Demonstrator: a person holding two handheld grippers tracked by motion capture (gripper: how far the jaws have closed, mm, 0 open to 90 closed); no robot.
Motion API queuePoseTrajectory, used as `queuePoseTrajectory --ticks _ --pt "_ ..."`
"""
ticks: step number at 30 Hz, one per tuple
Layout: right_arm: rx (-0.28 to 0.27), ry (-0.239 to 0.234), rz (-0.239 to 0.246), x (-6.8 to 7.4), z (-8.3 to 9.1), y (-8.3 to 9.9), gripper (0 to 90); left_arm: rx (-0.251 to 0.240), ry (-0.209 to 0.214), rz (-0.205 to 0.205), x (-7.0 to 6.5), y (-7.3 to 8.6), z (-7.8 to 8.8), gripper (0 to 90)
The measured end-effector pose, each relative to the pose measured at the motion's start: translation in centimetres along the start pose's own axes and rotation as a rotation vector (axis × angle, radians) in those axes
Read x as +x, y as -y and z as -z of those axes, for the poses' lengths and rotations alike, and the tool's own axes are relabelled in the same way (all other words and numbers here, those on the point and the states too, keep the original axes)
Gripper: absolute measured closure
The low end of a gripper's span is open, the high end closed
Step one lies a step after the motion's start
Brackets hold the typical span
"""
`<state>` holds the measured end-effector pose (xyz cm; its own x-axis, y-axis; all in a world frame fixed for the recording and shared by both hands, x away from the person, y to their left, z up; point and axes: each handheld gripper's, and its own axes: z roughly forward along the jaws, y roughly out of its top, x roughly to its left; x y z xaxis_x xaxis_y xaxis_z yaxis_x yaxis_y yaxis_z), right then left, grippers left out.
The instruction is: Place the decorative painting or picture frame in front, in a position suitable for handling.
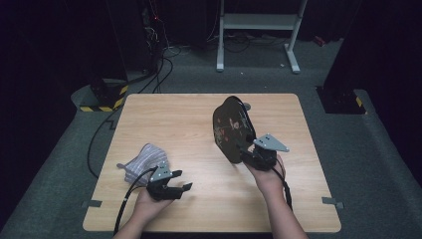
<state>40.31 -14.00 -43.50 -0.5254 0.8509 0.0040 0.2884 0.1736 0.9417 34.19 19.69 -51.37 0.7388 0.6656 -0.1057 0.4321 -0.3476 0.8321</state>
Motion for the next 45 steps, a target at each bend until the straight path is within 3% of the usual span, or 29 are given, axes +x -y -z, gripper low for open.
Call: queuePoseTrajectory --ticks 8,12,16,21,25,31,33,36,45 --pt "-0.032 0.018 -0.046 -0.4 -1.1 -1.6 62.8 0.018 -0.002 -0.008 -0.1 0.2 -0.1 33.2" --pt "-0.028 -0.014 -0.058 -0.4 -1.3 -1.8 78.4 0.023 -0.004 -0.015 0.0 0.2 -0.1 33.3" --pt "-0.035 -0.05 -0.111 -0.6 -1.4 -1.9 80.4 0.023 -0.004 -0.014 0.0 0.2 0.0 33.5" --pt "-0.043 -0.029 -0.073 0.2 -1.2 -2.1 80.6 0.022 -0.005 -0.018 0.0 0.2 0.0 33.7" --pt "-0.045 -0.039 -0.066 0.4 -0.1 -2.4 80.7 0.024 -0.006 -0.022 0.0 0.2 0.0 33.8" --pt "-0.092 -0.046 -0.073 0.4 3.0 -1.9 80.7 0.021 0.0 -0.026 -0.1 0.1 -0.1 34.0" --pt "-0.11 -0.055 -0.093 0.6 4.9 -0.9 80.7 0.017 0.004 -0.027 -0.3 0.1 0.0 34.0" --pt "-0.121 -0.051 -0.1 1.1 6.3 0.2 80.7 0.014 0.003 -0.029 -0.4 0.0 -0.1 34.0" --pt "-0.175 -0.095 -0.134 2.9 8.1 2.2 80.7 0.013 0.002 -0.043 -0.6 -0.2 -0.2 33.9"
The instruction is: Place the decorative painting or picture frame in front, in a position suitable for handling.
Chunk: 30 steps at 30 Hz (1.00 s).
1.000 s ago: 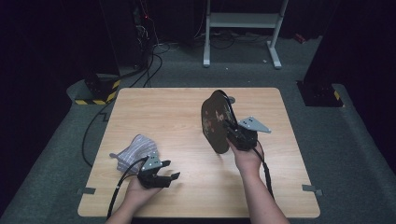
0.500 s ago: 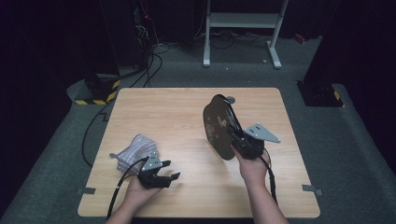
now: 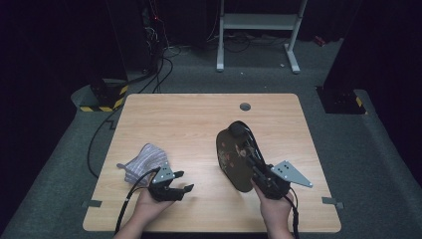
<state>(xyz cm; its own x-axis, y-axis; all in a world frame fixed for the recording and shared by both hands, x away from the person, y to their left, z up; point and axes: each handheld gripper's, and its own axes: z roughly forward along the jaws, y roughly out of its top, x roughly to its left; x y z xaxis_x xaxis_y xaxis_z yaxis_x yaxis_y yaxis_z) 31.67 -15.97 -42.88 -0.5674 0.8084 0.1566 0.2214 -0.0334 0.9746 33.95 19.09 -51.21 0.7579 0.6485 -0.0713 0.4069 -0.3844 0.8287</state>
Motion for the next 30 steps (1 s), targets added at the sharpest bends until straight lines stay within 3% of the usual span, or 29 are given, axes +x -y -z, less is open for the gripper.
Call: queuePoseTrajectory --ticks 7,16,21,30 --pt "0.02 -0.035 0.036 1.5 -1.8 0.2 80.7 0.001 -0.006 -0.001 0.1 0.0 0.2 33.9" --pt "-0.008 -0.036 0.003 1.7 -3.1 0.5 80.7 -0.001 -0.012 0.007 0.4 0.2 0.4 33.9" --pt "-0.026 -0.01 0.021 2.2 -3.2 1.1 80.6 -0.005 -0.015 0.007 0.5 0.2 0.6 33.8" --pt "-0.049 -0.015 -0.024 1.7 -2.7 1.6 80.5 0.005 -0.012 0.001 0.3 0.2 0.3 33.8"
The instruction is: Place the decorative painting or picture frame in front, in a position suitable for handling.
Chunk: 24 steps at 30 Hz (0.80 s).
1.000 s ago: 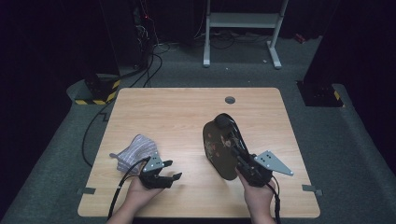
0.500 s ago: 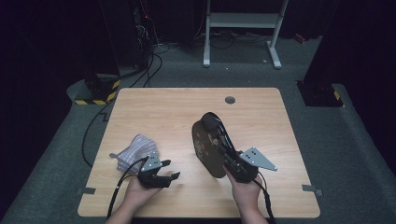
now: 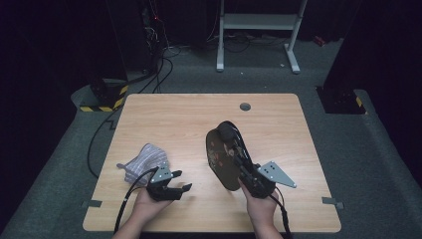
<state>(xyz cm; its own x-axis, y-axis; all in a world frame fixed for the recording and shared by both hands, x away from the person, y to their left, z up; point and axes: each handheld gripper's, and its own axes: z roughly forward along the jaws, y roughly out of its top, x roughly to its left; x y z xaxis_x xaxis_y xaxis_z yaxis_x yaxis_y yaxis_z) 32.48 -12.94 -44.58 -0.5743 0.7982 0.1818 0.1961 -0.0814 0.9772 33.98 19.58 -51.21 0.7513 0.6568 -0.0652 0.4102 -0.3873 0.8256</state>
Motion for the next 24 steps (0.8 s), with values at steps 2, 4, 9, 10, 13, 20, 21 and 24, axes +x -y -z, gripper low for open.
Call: queuePoseTrajectory --ticks 2,4,9,10,13,20,21,24 --pt "0.0 0.002 0.004 0.2 -0.1 0.0 80.5 -0.002 -0.001 -0.001 0.0 0.0 0.0 33.8" --pt "0.001 -0.001 0.014 0.4 -0.3 0.0 80.4 -0.002 -0.001 -0.001 0.0 0.0 0.0 33.8" --pt "0.005 0.001 0.024 0.3 -0.4 0.1 71.7 -0.003 -0.003 0.002 0.0 0.0 0.0 33.7" --pt "0.006 0.002 0.022 0.2 -0.4 0.0 68.4 -0.003 -0.003 0.002 0.0 0.0 0.0 33.7" --pt "0.022 -0.02 0.02 -0.1 -0.4 -0.1 58.9 -0.002 -0.006 -0.002 0.1 -0.1 0.2 34.0" --pt "0.12 -0.028 0.057 -0.6 0.1 -0.1 45.9 -0.022 -0.018 -0.01 0.2 -0.3 0.7 35.7" --pt "0.125 -0.024 0.057 -0.7 0.4 0.0 45.4 -0.031 -0.024 -0.013 0.4 -0.4 1.0 35.5" --pt "0.138 -0.029 0.062 -0.9 0.9 0.5 40.8 -0.055 -0.033 -0.016 0.5 -0.7 1.7 35.2"
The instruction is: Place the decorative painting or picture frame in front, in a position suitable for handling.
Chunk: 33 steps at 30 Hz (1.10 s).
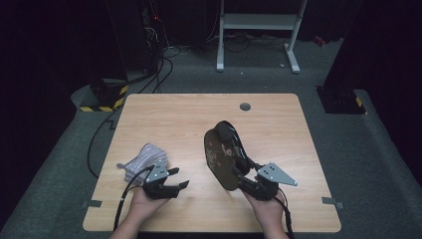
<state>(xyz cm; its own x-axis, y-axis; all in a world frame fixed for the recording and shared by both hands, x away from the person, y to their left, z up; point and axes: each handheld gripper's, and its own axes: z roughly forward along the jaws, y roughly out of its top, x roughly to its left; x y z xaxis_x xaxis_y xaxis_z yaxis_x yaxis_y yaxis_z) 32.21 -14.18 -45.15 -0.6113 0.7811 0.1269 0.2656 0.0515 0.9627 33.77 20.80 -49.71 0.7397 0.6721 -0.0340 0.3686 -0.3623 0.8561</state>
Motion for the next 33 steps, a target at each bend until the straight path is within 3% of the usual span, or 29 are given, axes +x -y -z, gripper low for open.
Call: queuePoseTrajectory --ticks 2,3,7,10,13,14,15,19,21,22,24,26,27,28,29,33 --pt "0.016 0.002 0.002 -0.1 0.1 0.5 36.6 0.004 0.002 -0.003 0.2 -0.2 0.3 35.0" --pt "0.019 0.009 0.005 -0.1 0.1 0.7 36.1 -0.007 -0.024 -0.013 0.4 -0.7 1.2 34.8" --pt "0.055 0.009 0.007 -0.3 0.3 1.9 34.9 -0.072 -0.039 0.028 1.5 -1.4 3.4 34.8" --pt "0.071 -0.019 -0.016 -0.8 0.2 2.3 38.7 -0.094 -0.06 0.045 2.2 -1.5 4.3 33.9" --pt "0.082 -0.022 -0.007 -0.9 0.0 2.1 39.9 -0.113 -0.084 0.073 3.4 -1.3 5.5 33.8" --pt "0.091 -0.021 0.01 -0.7 -0.2 2.0 39.6 -0.095 -0.13 0.064 4.0 -1.0 6.0 33.3" --pt "0.095 -0.017 0.021 -0.5 -0.2 2.2 38.6 -0.087 -0.15 0.061 4.4 -0.8 6.2 32.9" --pt "0.111 -0.031 0.002 -0.2 -0.3 3.2 34.1 -0.08 -0.181 0.089 5.6 -0.2 7.0 32.5" --pt "0.121 -0.043 -0.011 0.0 -0.3 3.4 34.6 -0.056 -0.22 0.095 6.4 0.3 7.4 32.0" --pt "0.12 -0.044 -0.007 0.1 -0.3 3.5 35.3 -0.043 -0.225 0.133 7.2 0.9 7.6 31.9" --pt "0.119 -0.041 0.0 0.3 -0.2 3.7 35.1 -0.038 -0.222 0.152 7.6 1.2 7.7 31.5" --pt "0.123 -0.04 -0.002 0.3 -0.3 3.9 35.0 -0.023 -0.236 0.179 8.2 2.0 7.1 31.5" --pt "0.128 -0.04 0.001 0.3 -0.4 4.0 34.9 -0.023 -0.236 0.179 8.2 2.0 7.1 31.5" --pt "0.132 -0.039 0.002 0.3 -0.4 4.1 34.9 0.003 -0.273 0.161 8.3 2.4 6.4 31.9" --pt "0.137 -0.039 0.004 0.3 -0.5 4.1 34.9 0.017 -0.281 0.164 8.4 2.6 6.0 31.9" --pt "0.139 -0.051 0.003 0.2 -0.6 4.3 34.8 0.058 -0.283 0.186 9.1 3.3 5.1 30.8"
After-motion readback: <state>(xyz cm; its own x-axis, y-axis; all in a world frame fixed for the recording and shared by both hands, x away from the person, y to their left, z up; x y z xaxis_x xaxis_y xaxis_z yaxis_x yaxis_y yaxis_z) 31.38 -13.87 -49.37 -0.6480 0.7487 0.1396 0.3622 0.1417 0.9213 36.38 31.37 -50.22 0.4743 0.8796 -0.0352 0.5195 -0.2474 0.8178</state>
